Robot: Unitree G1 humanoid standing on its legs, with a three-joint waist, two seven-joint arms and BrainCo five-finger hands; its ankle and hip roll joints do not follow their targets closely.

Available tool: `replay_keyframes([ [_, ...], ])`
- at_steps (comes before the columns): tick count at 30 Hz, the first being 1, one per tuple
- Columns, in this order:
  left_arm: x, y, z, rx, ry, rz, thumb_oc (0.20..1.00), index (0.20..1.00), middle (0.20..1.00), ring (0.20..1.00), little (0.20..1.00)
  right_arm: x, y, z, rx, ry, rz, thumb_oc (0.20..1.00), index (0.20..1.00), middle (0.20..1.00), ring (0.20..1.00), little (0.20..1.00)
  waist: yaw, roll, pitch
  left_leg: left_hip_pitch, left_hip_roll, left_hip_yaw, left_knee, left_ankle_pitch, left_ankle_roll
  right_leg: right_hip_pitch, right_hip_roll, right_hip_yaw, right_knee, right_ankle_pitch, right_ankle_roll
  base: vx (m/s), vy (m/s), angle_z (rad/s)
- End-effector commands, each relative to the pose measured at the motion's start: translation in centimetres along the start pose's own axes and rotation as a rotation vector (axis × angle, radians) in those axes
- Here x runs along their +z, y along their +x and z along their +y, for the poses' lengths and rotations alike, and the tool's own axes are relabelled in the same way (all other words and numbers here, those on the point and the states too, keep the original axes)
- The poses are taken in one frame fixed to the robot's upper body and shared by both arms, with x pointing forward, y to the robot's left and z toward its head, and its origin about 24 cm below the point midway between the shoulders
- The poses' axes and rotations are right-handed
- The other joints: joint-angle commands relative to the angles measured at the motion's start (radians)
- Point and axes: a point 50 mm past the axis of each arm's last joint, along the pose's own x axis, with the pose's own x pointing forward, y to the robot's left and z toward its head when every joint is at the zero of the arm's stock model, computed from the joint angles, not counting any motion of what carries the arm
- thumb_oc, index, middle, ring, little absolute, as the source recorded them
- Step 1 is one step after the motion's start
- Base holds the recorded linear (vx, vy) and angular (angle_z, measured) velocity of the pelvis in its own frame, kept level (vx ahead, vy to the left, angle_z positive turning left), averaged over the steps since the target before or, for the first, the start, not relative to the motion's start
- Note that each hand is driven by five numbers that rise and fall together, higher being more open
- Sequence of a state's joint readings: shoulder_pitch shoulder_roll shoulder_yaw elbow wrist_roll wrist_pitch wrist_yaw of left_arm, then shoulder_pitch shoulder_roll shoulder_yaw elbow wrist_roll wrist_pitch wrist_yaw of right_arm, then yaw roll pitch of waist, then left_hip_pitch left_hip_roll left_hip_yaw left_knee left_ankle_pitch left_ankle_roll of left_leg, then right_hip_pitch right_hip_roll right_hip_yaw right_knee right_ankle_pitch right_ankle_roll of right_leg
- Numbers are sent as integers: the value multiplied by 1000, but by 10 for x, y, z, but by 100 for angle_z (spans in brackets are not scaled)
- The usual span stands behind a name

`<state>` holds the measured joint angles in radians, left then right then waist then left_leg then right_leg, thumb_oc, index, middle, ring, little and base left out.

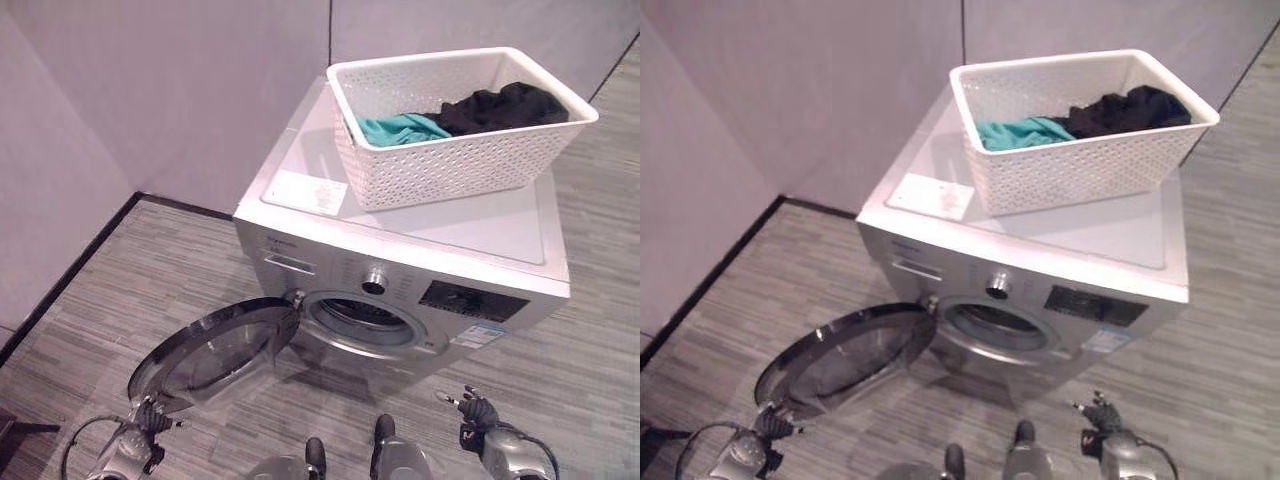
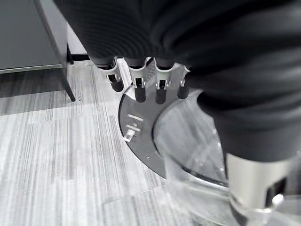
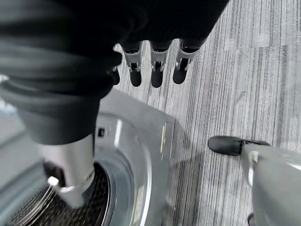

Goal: Grab the laundry basket,head to the washer,open it,put in the laundry and shut it.

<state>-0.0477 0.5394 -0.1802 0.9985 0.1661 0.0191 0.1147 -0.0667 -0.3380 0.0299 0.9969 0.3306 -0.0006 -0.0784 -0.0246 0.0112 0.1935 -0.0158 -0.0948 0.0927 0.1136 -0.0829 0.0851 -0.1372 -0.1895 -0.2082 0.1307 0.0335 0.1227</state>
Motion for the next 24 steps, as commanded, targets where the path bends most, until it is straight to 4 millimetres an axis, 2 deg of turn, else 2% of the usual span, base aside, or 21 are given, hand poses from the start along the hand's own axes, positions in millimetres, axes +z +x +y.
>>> replay_keyframes([
  [1, 14, 4, 30, 123, -48, -68, 1000, 1000, 1000, 1000, 1000, -14, -3, -24, -82, 3, 48, 1000, 1000, 1000, 1000, 1000, 2, -37, 7, -30, 59, -53, 35, -84, -46, 21, -13, 45, -91, 39, 30, 44, -79, -7],
  [6, 10, 2, 30, 144, -91, -61, 1000, 1000, 1000, 1000, 1000, -29, -8, -46, -154, 31, 97, 1000, 1000, 1000, 1000, 1000, -1, -52, -16, 0, 76, -61, -14, -70, -59, 49, 0, 39, -120, 28, 27, 51, -77, 0],
  [9, 6, 1, 27, 159, -169, -52, 1000, 1000, 1000, 1000, 1000, -26, -10, -57, -192, 53, 78, 1000, 1000, 1000, 1000, 1000, -3, -59, -28, 22, 85, -61, -48, -59, -64, 61, 7, 38, -130, 23, 27, 35, -48, 8],
  [14, 3, -3, 3, 133, -337, -38, 1000, 1000, 1000, 1000, 1000, -29, -11, -60, -211, 45, 79, 1000, 1000, 1000, 1000, 1000, 0, -67, -47, 49, 95, -66, -92, -42, -69, 81, 13, 28, -150, 21, 25, 28, -39, -1],
  [19, 2, -7, -38, 23, -465, 8, 1000, 1000, 1000, 1000, 1000, -40, -10, -40, -166, 48, 119, 1000, 1000, 1000, 1000, 1000, 5, -72, -57, 55, 94, -70, -97, -39, -71, 90, 15, 29, -160, 23, 23, 9, -18, 2],
  [20, 1, -11, -57, -19, -462, 34, 1000, 1000, 1000, 1000, 1000, -49, -11, -28, -142, 47, 151, 1000, 1000, 1000, 1000, 1000, 7, -75, -60, 55, 94, -71, -97, -39, -70, 92, 15, 30, -169, 28, 22, 0, 0, 0],
  [22, 1, -11, -57, -19, -462, 34, 1000, 1000, 1000, 1000, 1000, -49, -11, -28, -142, 47, 151, 1000, 1000, 1000, 1000, 1000, 8, -75, -60, 55, 94, -71, -97, -39, -70, 92, 15, 31, -170, 28, 22, 0, 0, 0],
  [23, -3, -15, -76, -61, -449, 67, 1000, 1000, 1000, 1000, 1000, -58, -12, -15, -111, 48, 183, 1000, 1000, 1000, 1000, 1000, 13, -79, -63, 56, 94, -67, -97, -41, -70, 98, 15, 30, -183, 33, 22, 18, -37, 2],
  [24, -7, -18, -84, -78, -462, 95, 1000, 1000, 1000, 1000, 1000, -62, -13, -6, -91, 52, 196, 1000, 1000, 1000, 1000, 1000, 17, -82, -65, 55, 94, -66, -96, -42, -70, 99, 16, 29, -188, 35, 22, 18, -37, 2],
])
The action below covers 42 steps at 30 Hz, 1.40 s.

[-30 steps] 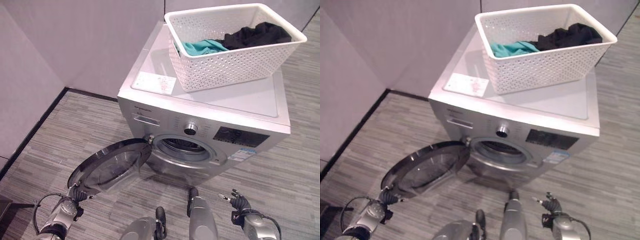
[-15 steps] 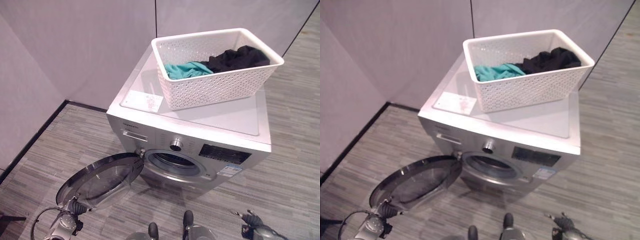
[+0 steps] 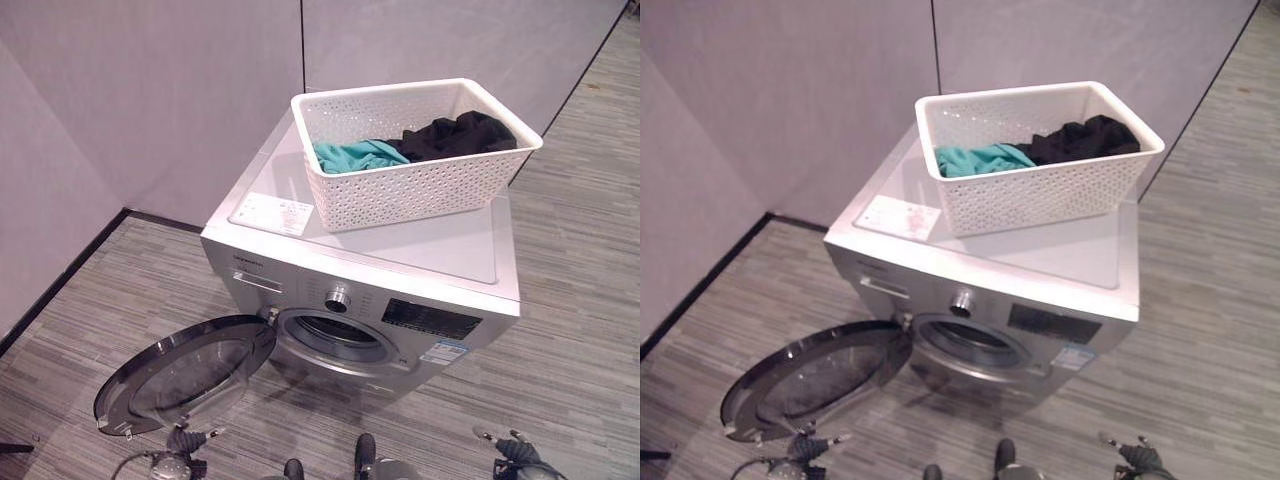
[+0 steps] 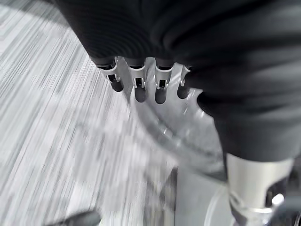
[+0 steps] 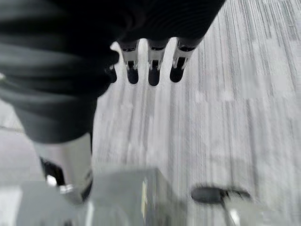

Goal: Grab the laundry basket,head to the washer,open it,put in the laundry and shut it.

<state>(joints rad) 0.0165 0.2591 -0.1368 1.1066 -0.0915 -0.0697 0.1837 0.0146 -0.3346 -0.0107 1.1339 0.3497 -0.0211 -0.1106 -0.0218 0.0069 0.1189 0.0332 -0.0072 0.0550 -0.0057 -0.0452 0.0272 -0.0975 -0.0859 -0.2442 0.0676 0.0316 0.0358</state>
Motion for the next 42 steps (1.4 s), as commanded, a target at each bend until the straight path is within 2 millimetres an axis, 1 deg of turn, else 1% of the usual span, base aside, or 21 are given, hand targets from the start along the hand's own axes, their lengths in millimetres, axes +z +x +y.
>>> replay_keyframes([
  [1, 5, 4, 21, 76, -40, -20, 1000, 1000, 1000, 1000, 1000, -4, 0, 19, 29, 14, 12, 1000, 1000, 1000, 1000, 1000, 14, -78, 9, 6, 7, -28, 23, -80, -12, 60, -87, 65, -126, 37, 109, 17, -49, 1],
  [2, -7, 0, 8, 62, -21, 15, 1000, 1000, 1000, 1000, 1000, -14, -3, 37, 67, 24, 41, 1000, 1000, 1000, 1000, 1000, 24, -83, 8, 5, 8, -26, 27, -81, -12, 62, -87, 64, -132, 39, 109, 12, -34, -1],
  [3, -7, 0, 8, 62, -21, 15, 1000, 1000, 1000, 1000, 1000, -14, -3, 37, 67, 24, 41, 1000, 1000, 1000, 1000, 1000, 24, -83, 8, 5, 8, -25, 27, -81, -12, 62, -87, 64, -132, 39, 109, 12, -47, -1],
  [7, -10, -3, 2, 65, 69, -12, 1000, 1000, 1000, 1000, 1000, -22, -7, 52, 95, 2, 62, 1000, 1000, 1000, 1000, 1000, 38, -90, 15, -1, 9, -29, 33, -83, -15, 65, -88, 60, -134, 37, 110, -1, -8, 0],
  [8, -10, -3, 2, 65, 70, -12, 1000, 1000, 1000, 1000, 1000, -23, -7, 52, 95, 2, 62, 1000, 1000, 1000, 1000, 1000, 38, -90, 14, -1, 8, -29, 33, -83, -15, 65, -88, 60, -134, 37, 110, 0, 0, 0],
  [9, -6, -2, 2, 77, 113, -38, 1000, 1000, 1000, 1000, 1000, -25, -8, 57, 102, -8, 69, 1000, 1000, 1000, 1000, 1000, 42, -91, 17, -6, 8, -30, 39, -84, -16, 65, -89, 55, -134, 37, 111, 0, 0, 0],
  [10, -6, -2, 2, 77, 114, -38, 1000, 1000, 1000, 1000, 1000, -25, -8, 57, 102, -8, 69, 1000, 1000, 1000, 1000, 1000, 42, -91, 17, -6, 8, -31, 39, -85, -16, 65, -89, 55, -134, 37, 111, 0, 0, 0],
  [11, -8, -2, 2, 63, 84, -23, 1000, 1000, 1000, 1000, 1000, -27, -9, 61, 111, -15, 74, 1000, 1000, 1000, 1000, 1000, 43, -90, 17, -12, 9, -32, 45, -85, -17, 63, -91, 52, -134, 36, 112, -3, -5, 4],
  [13, -8, -2, 3, 50, 39, -19, 1000, 1000, 1000, 1000, 1000, -29, -10, 62, 119, -20, 82, 1000, 1000, 1000, 1000, 1000, 44, -88, 17, -14, 9, -33, 47, -86, -18, 65, -91, 50, -135, 36, 112, 1, 0, 6],
  [22, -9, -3, -1, 8, -16, -15, 1000, 1000, 1000, 1000, 1000, -32, -10, 60, 127, -54, 89, 1000, 1000, 1000, 1000, 1000, 39, -83, 12, -2, 11, -29, 41, -87, -19, 74, -93, 51, -141, 37, 112, 1, 1, 2],
  [25, -9, -3, -1, 5, -33, -24, 1000, 1000, 1000, 1000, 1000, -25, -10, 61, 143, -3, 45, 1000, 1000, 1000, 1000, 1000, 33, -85, 12, 2, 12, -25, 37, -86, -19, 74, -91, 55, -141, 37, 112, 0, 0, 0],
  [27, -11, -4, -1, 8, -45, -17, 1000, 1000, 1000, 1000, 1000, -23, -9, 56, 125, 8, 23, 1000, 1000, 1000, 1000, 1000, 27, -85, 14, 4, 13, -20, 35, -86, -19, 72, -90, 59, -141, 37, 113, 0, 0, 0],
  [31, -15, -4, 1, 26, -63, -9, 1000, 1000, 1000, 1000, 1000, -26, -9, 49, 102, -81, 17, 1000, 1000, 1000, 1000, 1000, 24, -84, 15, 5, 13, -17, 33, -86, -19, 71, -91, 59, -139, 36, 114, 0, 0, 0],
  [36, -13, -4, 2, 27, -85, -21, 1000, 1000, 1000, 1000, 1000, -26, -9, 44, 95, -111, 8, 1000, 1000, 1000, 1000, 1000, 19, -81, 17, 7, 12, -19, 32, -85, -19, 71, -93, 58, -136, 36, 114, 0, 0, 0],
  [42, -14, -4, 1, 22, -89, -15, 1000, 1000, 1000, 1000, 1000, -28, -8, 42, 88, -164, 13, 1000, 1000, 1000, 1000, 1000, 19, -81, 20, 8, 12, -19, 30, -86, -19, 73, -95, 57, -138, 36, 115, 0, 0, 0],
])
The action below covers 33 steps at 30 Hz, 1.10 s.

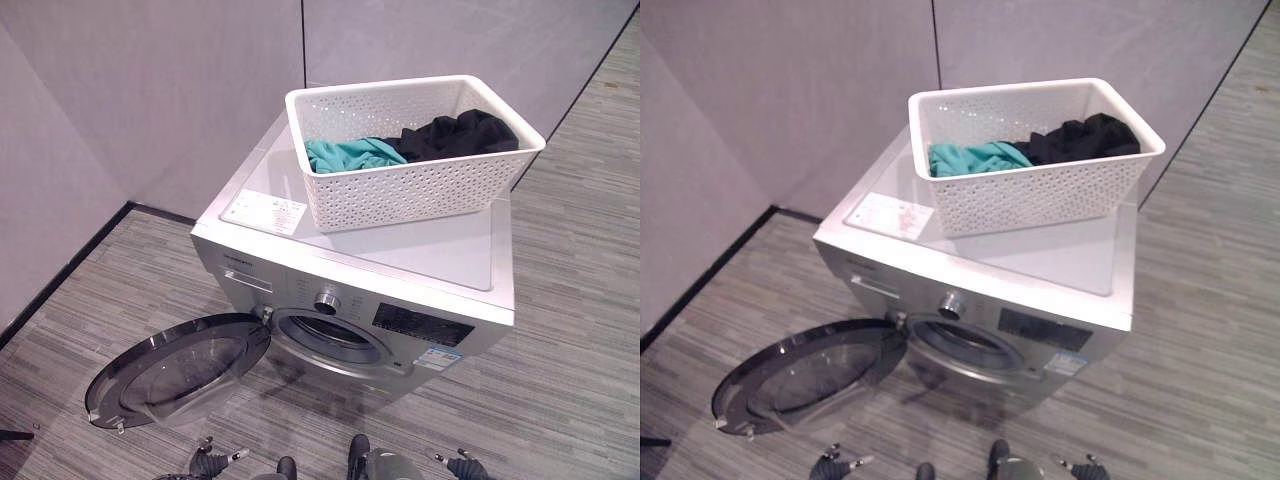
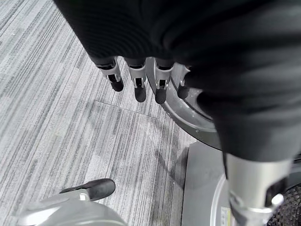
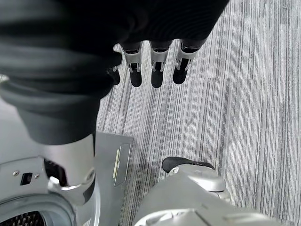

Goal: Grab the laundry basket,head to the washer,open it,put in the laundry and shut it.

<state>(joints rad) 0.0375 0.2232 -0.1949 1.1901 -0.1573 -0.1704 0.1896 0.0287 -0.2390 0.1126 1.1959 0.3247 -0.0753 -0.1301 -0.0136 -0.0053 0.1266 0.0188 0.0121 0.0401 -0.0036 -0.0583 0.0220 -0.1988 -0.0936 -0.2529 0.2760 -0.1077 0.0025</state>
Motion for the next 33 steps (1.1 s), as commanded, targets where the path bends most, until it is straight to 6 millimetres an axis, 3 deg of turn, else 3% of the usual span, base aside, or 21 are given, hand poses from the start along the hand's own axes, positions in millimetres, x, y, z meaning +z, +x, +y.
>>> replay_keyframes([
  [1, 4, 2, 17, 58, -56, -25, 1000, 1000, 1000, 1000, 1000, 4, 0, 3, -13, -66, -33, 1000, 1000, 1000, 1000, 1000, 11, -68, 12, 23, -8, -5, 28, -73, -14, 175, -87, 65, -346, 176, 148, 0, 0, 0],
  [13, 6, 2, 16, 61, -79, -43, 1000, 1000, 1000, 1000, 1000, 11, 1, 2, -19, -20, -74, 1000, 1000, 1000, 1000, 1000, 5, -66, 16, 30, -8, -1, 25, -74, -13, 176, -87, 71, -346, 173, 148, 0, 0, 0],
  [14, 29, 7, 29, 23, -12, -132, 1000, 1000, 1000, 1000, 1000, 120, -10, -20, -33, -72, -504, 1000, 1000, 1000, 1000, 1000, 86, -17, 27, -131, 147, -27, 37, 84, -109, 229, -146, -59, -297, 124, 178, 0, 0, 0],
  [26, 17, 5, 25, 17, -16, -93, 1000, 1000, 1000, 1000, 1000, 102, -6, -21, -50, -33, -441, 1000, 1000, 1000, 1000, 1000, 89, -2, 0, -85, 141, -17, -7, 85, -115, 274, -150, -70, -334, 134, 185, 39, 2, 4],
  [33, 13, 5, 24, 16, -14, -75, 1000, 1000, 1000, 1000, 1000, 59, 1, -18, -53, -22, -261, 1000, 1000, 1000, 1000, 1000, 88, 0, -15, -57, 133, -4, -40, 84, -115, 288, -156, -66, -359, 142, 191, 27, 4, 0],
])
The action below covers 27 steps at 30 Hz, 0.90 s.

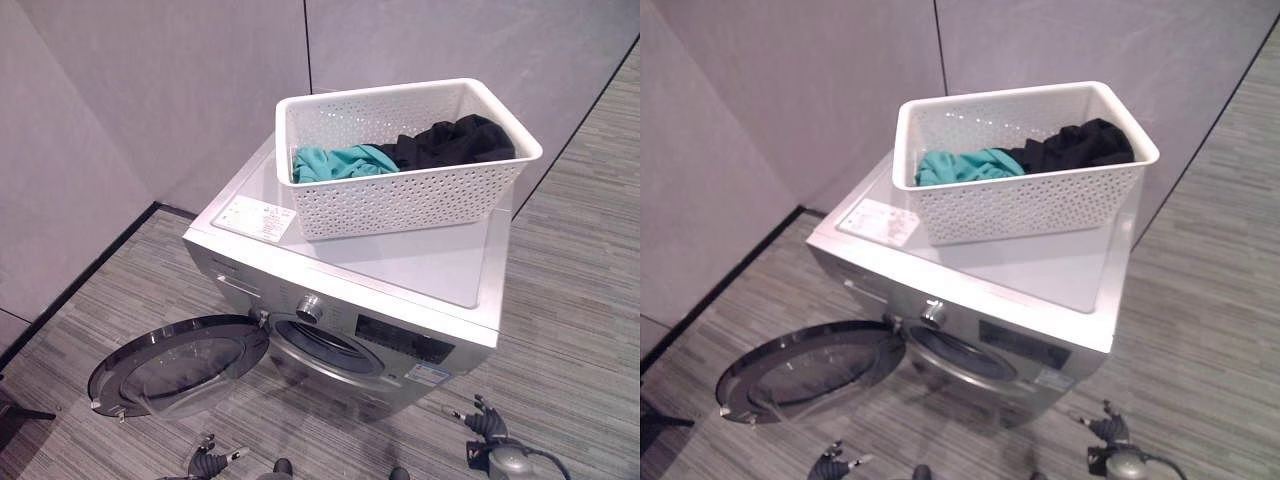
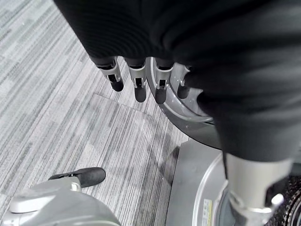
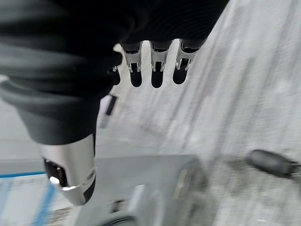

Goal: Grab the laundry basket,head to the washer,open it,put in the laundry and shut it.

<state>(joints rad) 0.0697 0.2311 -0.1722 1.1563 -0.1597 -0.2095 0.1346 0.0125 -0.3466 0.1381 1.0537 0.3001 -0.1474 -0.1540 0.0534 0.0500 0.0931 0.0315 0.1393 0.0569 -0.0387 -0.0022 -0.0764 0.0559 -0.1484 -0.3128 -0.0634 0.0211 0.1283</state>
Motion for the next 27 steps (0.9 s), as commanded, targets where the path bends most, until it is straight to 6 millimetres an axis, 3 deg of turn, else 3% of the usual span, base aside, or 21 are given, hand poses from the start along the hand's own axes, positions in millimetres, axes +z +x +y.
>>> replay_keyframes([
  [1, 15, 7, 21, 52, 18, -35, 1000, 1000, 1000, 1000, 1000, -1, 0, 8, -10, 41, 12, 1000, 1000, 1000, 1000, 1000, 20, -54, 17, -68, 4, -21, -8, 28, -16, 34, -102, -8, -20, 14, 66, 18, 15, -3],
  [6, 10, 6, 21, 58, 9, -15, 1000, 1000, 1000, 1000, 1000, -25, -5, 7, -50, 125, 114, 1000, 1000, 1000, 1000, 1000, 10, -48, 15, -55, 1, -8, -19, 27, -15, 33, -106, 1, -24, 19, 70, 5, 7, 0],
  [8, 5, 4, 23, 71, -25, 4, 1000, 1000, 1000, 1000, 1000, -31, -6, -4, -124, 270, 139, 1000, 1000, 1000, 1000, 1000, -3, -44, 13, -43, -1, 8, -27, 25, -13, 25, -108, 18, -24, 23, 75, 27, 41, -4],
  [10, 0, 3, 26, 80, -47, 18, 1000, 1000, 1000, 1000, 1000, -33, -7, -18, -188, 364, 135, 1000, 1000, 1000, 1000, 1000, -14, -44, 12, -36, -1, 18, -34, 26, -13, 22, -107, 29, -24, 23, 78, 17, 26, -27],
  [13, -7, 1, 33, 93, -76, 37, 1000, 1000, 1000, 1000, 1000, -27, -11, -66, -358, 533, 48, 1000, 1000, 1000, 1000, 1000, -38, -48, 3, -24, 2, 37, -44, 24, -15, 13, -104, 47, -24, 26, 83, 14, 12, -19],
  [14, -7, 1, 33, 93, -76, 37, 1000, 1000, 1000, 1000, 1000, -27, -11, -66, -358, 533, 48, 1000, 1000, 1000, 1000, 1000, -37, -48, 3, -24, 2, 37, -44, 24, -15, 13, -104, 48, -24, 26, 83, -5, 3, -20],
  [15, -7, 0, 38, 105, -90, 34, 1000, 1000, 1000, 1000, 1000, -10, -14, -89, -409, 554, -58, 1000, 1000, 1000, 1000, 1000, -50, -54, 2, -21, 3, 42, -47, 22, -15, 8, -103, 58, -24, 29, 86, -11, 2, -12],
  [17, -7, 0, 39, 108, -92, 35, 1000, 1000, 1000, 1000, 1000, -1, -17, -101, -436, 547, -119, 1000, 1000, 1000, 1000, 1000, -52, -57, 0, -19, 4, 45, -48, 21, -15, 6, -102, 60, -24, 30, 87, -12, -3, -6],
  [18, -7, 0, 42, 117, -102, 31, 1000, 1000, 1000, 1000, 1000, 25, -28, -127, -492, 558, -283, 1000, 1000, 1000, 1000, 1000, -67, -66, -2, -19, 6, 50, -49, 20, -15, 3, -101, 64, -24, 32, 89, -9, -9, -5],
  [20, -6, 0, 43, 115, -96, 31, 1000, 1000, 1000, 1000, 1000, 33, -33, -135, -505, 559, -336, 1000, 1000, 1000, 1000, 1000, -70, -69, -3, -19, 7, 52, -49, 19, -16, 2, -100, 66, -24, 32, 89, -18, -9, -7],
  [21, -4, 1, 44, 117, -104, 21, 1000, 1000, 1000, 1000, 1000, 57, -53, -155, -528, 550, -504, 1000, 1000, 1000, 1000, 1000, -85, -77, -5, -18, 10, 56, -49, 18, -16, -4, -98, 73, -24, 34, 89, -23, -12, -13],
  [24, -3, 1, 41, 105, -101, 10, 1000, 1000, 1000, 1000, 1000, 99, -86, -179, -594, 489, -759, 1000, 1000, 1000, 1000, 1000, -97, -80, -9, -13, 14, 60, -49, 12, -17, -3, -95, 78, -24, 30, 91, -7, 1, -15],
  [25, -2, 1, 41, 105, -100, 9, 1000, 1000, 1000, 1000, 1000, 99, -86, -179, -595, 489, -759, 1000, 1000, 1000, 1000, 1000, -97, -81, -9, -16, 14, 60, -49, 15, -16, -6, -96, 79, -24, 33, 91, 6, 15, -10],
  [26, -2, 1, 39, 100, -96, 7, 1000, 1000, 1000, 1000, 1000, 131, -115, -190, -652, 422, -954, 1000, 1000, 1000, 1000, 1000, -100, -81, -15, -16, 14, 62, -49, 13, -14, -9, -95, 83, -24, 33, 91, 14, 14, -4],
  [27, -2, 1, 37, 95, -91, 6, 1000, 1000, 1000, 1000, 1000, 148, -131, -196, -691, 379, -1049, 1000, 1000, 1000, 1000, 1000, -99, -82, -18, -12, 15, 61, -49, 7, -14, -6, -93, 83, -24, 29, 92, 0, 0, 0],
])
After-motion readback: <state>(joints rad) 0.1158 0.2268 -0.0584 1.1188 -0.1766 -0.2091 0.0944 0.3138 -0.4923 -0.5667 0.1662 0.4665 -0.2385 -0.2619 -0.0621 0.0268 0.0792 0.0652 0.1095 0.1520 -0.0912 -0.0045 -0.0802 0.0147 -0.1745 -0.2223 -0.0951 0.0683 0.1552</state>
